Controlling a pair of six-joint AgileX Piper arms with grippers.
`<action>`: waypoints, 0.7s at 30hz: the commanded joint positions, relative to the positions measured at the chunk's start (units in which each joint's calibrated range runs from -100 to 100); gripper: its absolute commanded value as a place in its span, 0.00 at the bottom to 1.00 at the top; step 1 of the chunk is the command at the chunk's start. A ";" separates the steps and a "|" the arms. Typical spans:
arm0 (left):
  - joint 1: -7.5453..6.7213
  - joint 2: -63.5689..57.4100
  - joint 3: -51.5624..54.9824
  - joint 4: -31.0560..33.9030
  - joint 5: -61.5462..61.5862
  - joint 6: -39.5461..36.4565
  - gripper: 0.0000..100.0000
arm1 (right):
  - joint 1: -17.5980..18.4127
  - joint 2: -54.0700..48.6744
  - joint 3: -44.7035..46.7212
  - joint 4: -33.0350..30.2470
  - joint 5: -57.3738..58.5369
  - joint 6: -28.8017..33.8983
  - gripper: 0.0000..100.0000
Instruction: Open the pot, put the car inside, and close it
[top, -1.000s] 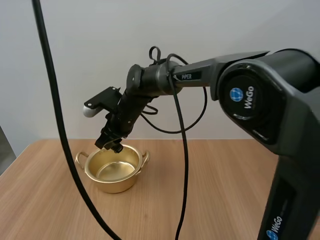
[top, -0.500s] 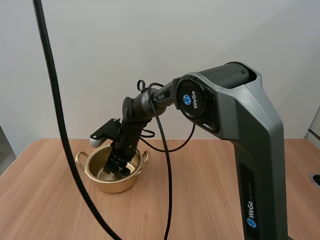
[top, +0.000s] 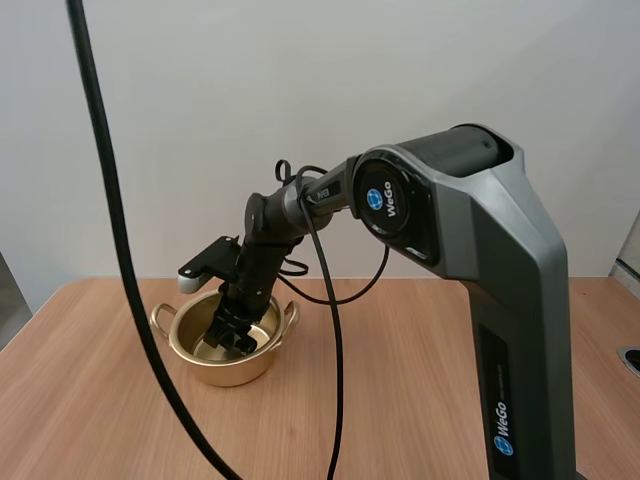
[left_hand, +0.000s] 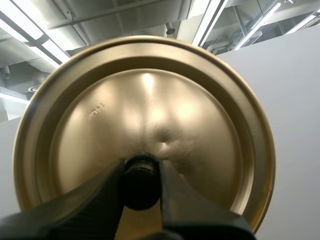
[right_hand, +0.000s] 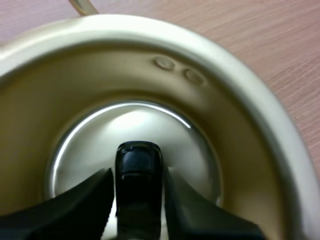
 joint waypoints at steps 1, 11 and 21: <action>0.03 0.00 -0.05 0.01 0.60 0.03 0.00 | 0.01 0.06 -0.08 0.00 -0.12 0.04 0.69; 0.03 0.00 -0.05 0.01 1.18 0.03 0.00 | 0.01 -1.44 -0.08 0.03 -1.07 0.04 0.68; 0.03 0.00 -0.05 0.22 1.40 0.03 0.00 | 0.01 -14.43 -0.08 -0.95 -1.80 0.04 0.25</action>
